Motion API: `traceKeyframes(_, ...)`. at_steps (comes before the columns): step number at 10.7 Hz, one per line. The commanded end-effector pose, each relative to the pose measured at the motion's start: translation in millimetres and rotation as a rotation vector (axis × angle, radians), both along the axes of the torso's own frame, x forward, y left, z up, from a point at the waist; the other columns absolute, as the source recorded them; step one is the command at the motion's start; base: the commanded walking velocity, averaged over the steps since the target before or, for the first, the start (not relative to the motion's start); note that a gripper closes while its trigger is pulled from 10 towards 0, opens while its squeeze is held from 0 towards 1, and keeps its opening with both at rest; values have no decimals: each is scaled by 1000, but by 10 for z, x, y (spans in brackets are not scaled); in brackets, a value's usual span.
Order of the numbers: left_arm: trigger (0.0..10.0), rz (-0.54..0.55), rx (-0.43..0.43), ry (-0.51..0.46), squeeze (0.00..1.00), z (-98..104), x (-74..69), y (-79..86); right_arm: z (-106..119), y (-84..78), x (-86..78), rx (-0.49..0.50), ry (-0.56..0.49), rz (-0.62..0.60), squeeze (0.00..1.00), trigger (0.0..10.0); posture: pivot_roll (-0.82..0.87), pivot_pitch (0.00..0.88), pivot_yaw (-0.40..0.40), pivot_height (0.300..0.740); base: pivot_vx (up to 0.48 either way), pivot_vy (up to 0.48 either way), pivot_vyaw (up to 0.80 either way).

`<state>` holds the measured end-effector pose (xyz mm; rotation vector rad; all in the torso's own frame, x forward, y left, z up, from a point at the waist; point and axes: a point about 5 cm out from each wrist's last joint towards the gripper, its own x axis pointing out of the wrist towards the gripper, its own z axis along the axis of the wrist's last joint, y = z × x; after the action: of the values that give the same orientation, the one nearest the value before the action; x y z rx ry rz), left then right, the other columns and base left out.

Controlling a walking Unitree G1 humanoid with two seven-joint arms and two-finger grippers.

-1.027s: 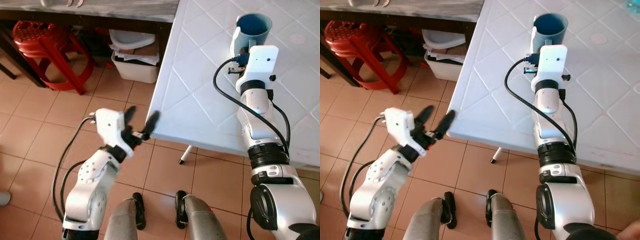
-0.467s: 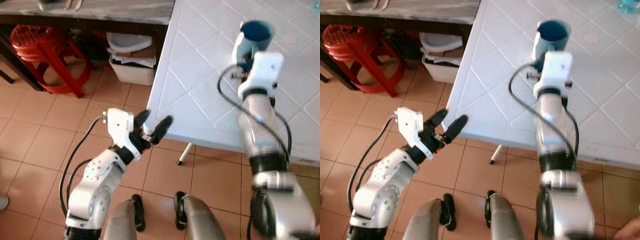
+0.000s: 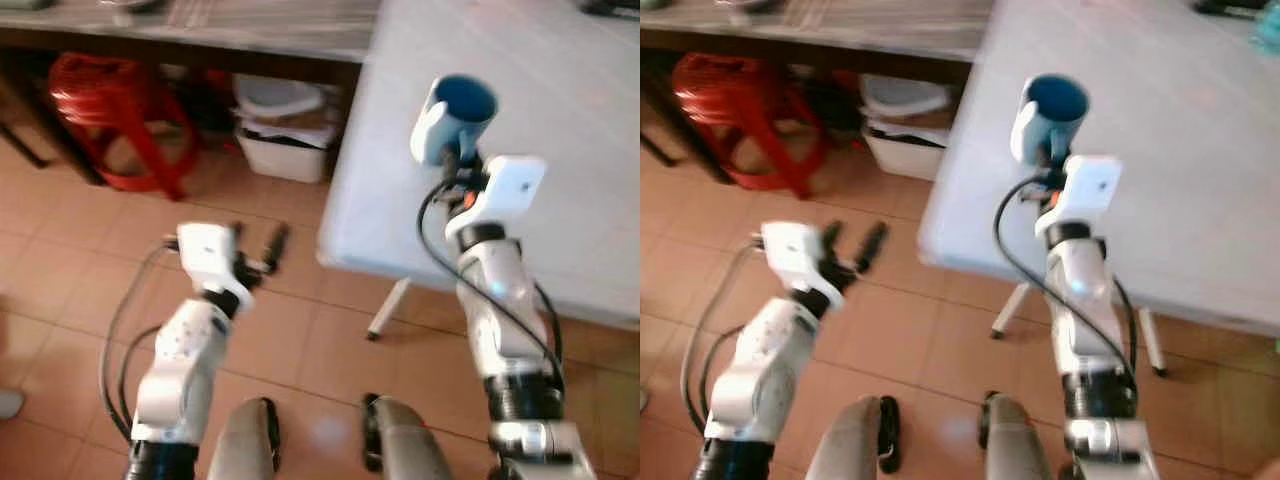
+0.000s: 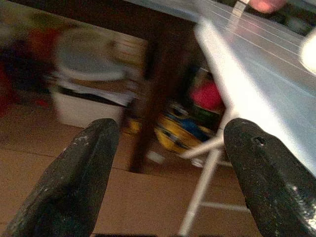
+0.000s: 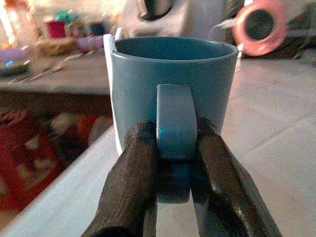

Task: Setting the table

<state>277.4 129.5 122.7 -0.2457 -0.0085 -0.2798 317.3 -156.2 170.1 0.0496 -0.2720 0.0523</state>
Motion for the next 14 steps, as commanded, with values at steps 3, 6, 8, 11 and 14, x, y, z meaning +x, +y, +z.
traceKeyframes(3, 10000, 60, 51, 1, 0, -49, 38, 90, 39, 11, -74, -51, -12, 6, 0, 10000, -84, 113, 39, 740, 0, 479, 0)
traceKeyframes(6, 10000, 70, 95, -58, 0, 12, 145, 50, 46, -82, 23, -218, 23, -129, 0, 10000, -86, 89, 47, 740, 295, 154, 0)
traceKeyframes(8, 10000, 76, 112, -80, 0, 28, 184, 39, -17, -11, 27, -205, 48, -74, 0, 10000, -87, 85, 46, 740, 471, 0, 0)
traceKeyframes(11, 10000, 69, 121, -92, 0, 27, 202, -2, 37, 19, 17, -175, 16, -49, 0, 10000, -91, 89, 47, 740, 480, 0, 0)
traceKeyframes(14, 10000, 87, 119, -100, 0, 29, 226, -9, 68, 38, -8, -205, -10, -26, 0, 10000, -97, 87, 45, 740, 480, 0, 267)
